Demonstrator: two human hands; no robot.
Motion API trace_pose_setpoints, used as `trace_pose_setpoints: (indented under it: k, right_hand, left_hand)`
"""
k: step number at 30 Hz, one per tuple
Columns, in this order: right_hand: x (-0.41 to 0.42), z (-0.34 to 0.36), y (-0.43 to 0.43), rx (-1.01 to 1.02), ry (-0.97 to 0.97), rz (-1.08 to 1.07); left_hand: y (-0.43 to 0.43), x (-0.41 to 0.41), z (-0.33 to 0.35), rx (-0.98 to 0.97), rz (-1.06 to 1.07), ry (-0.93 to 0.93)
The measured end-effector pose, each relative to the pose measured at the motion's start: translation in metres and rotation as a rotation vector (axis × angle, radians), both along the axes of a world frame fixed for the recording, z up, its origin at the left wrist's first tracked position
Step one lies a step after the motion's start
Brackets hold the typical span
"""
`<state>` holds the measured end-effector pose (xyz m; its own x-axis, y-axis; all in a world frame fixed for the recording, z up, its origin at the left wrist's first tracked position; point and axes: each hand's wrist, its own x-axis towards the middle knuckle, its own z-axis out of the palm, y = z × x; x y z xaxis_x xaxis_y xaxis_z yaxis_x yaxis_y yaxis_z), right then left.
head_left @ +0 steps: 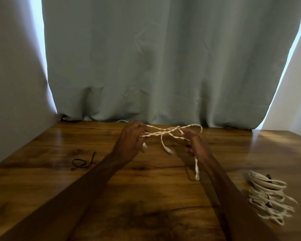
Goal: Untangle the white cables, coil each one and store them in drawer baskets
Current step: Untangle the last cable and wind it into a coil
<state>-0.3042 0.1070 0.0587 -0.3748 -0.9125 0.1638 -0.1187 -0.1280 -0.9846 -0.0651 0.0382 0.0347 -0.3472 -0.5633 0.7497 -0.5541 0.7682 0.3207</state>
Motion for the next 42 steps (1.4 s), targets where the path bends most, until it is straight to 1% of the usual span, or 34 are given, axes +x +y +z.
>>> trace_pose_setpoints:
  k: [2, 4, 5, 7, 9, 11, 13, 14, 16, 17, 18, 20, 21, 23, 25, 28, 30, 31, 33, 35, 36, 37, 39, 42]
  right_hand:
    - [-0.003, 0.003, 0.002, 0.006, 0.002, 0.072]
    - [-0.001, 0.006, 0.006, 0.03, 0.019, 0.132]
    - [0.001, 0.008, 0.008, 0.037, 0.014, 0.152]
    - [0.002, 0.01, 0.01, 0.039, -0.001, 0.159]
    - [-0.001, 0.008, 0.009, 0.035, 0.0, 0.14]
    - [-0.004, 0.006, 0.009, 0.02, -0.02, 0.096]
    - [-0.006, 0.005, 0.008, 0.015, -0.054, 0.043]
    - [-0.008, 0.005, 0.007, 0.018, -0.077, 0.023]
    - [-0.011, 0.006, 0.005, 0.03, -0.14, 0.012]
    - [-0.013, 0.005, 0.004, 0.044, -0.171, 0.022]
    - [-0.015, 0.005, 0.003, 0.063, -0.187, 0.037]
    - [-0.017, 0.006, 0.003, 0.101, -0.166, 0.035]
    - [-0.017, 0.005, 0.004, 0.117, -0.116, 0.011]
    - [-0.016, 0.002, 0.005, 0.131, 0.044, -0.042]
    - [-0.013, -0.002, 0.004, 0.098, 0.155, -0.004]
    - [-0.01, -0.006, 0.002, 0.059, 0.219, 0.02]
    - [-0.01, -0.007, 0.002, 0.052, 0.236, 0.01]
    - [-0.01, -0.007, 0.002, 0.044, 0.262, 0.01]
    - [-0.006, -0.007, 0.005, 0.0, 0.356, 0.036]
    - [-0.001, -0.007, 0.009, -0.02, 0.5, 0.074]
    - [0.001, -0.008, 0.009, -0.002, 0.571, 0.079]
    - [0.001, -0.009, 0.009, 0.028, 0.629, 0.077]
    - [0.0, -0.01, 0.01, 0.093, 0.744, 0.073]
    - [0.0, -0.008, 0.012, 0.16, 0.886, 0.081]
  left_hand:
    - [-0.003, 0.002, -0.003, 0.062, 0.11, 0.027]
    - [-0.002, 0.005, -0.003, 0.167, 0.137, 0.122]
    - [0.0, 0.006, -0.002, 0.243, 0.117, 0.171]
    - [-0.001, 0.008, -0.003, 0.383, 0.078, 0.206]
    - [-0.005, 0.007, -0.005, 0.439, 0.037, 0.233]
    - [-0.006, 0.004, -0.003, 0.486, -0.061, 0.328]
    - [-0.005, 0.003, 0.002, 0.479, -0.147, 0.388]
    - [-0.003, 0.004, 0.004, 0.436, -0.157, 0.35]
    - [-0.001, 0.008, 0.006, 0.264, -0.131, 0.208]
    - [-0.001, 0.009, 0.006, 0.195, -0.126, 0.169]
    - [-0.001, 0.01, 0.005, 0.209, -0.141, 0.186]
    - [0.0, 0.011, 0.007, 0.393, -0.233, 0.321]
    - [-0.001, 0.012, 0.008, 0.479, -0.293, 0.396]
    - [-0.002, 0.016, 0.011, 0.561, -0.363, 0.463]
    - [0.001, 0.018, 0.016, 0.619, -0.433, 0.437]
    - [-0.001, 0.02, 0.016, 0.818, -0.556, 0.344]
    - [-0.005, 0.019, 0.016, 0.906, -0.595, 0.355]
    - [-0.006, 0.018, 0.015, 0.914, -0.577, 0.375]
    - [-0.002, 0.016, 0.015, 0.868, -0.492, 0.37]
    - [0.002, 0.013, 0.015, 0.788, -0.437, 0.35]
    - [0.003, 0.013, 0.015, 0.765, -0.449, 0.378]
    - [0.003, 0.012, 0.015, 0.759, -0.48, 0.446]
    - [0.001, 0.012, 0.022, 0.78, -0.553, 0.663]
    - [-0.003, 0.014, 0.036, 0.879, -0.673, 0.967]
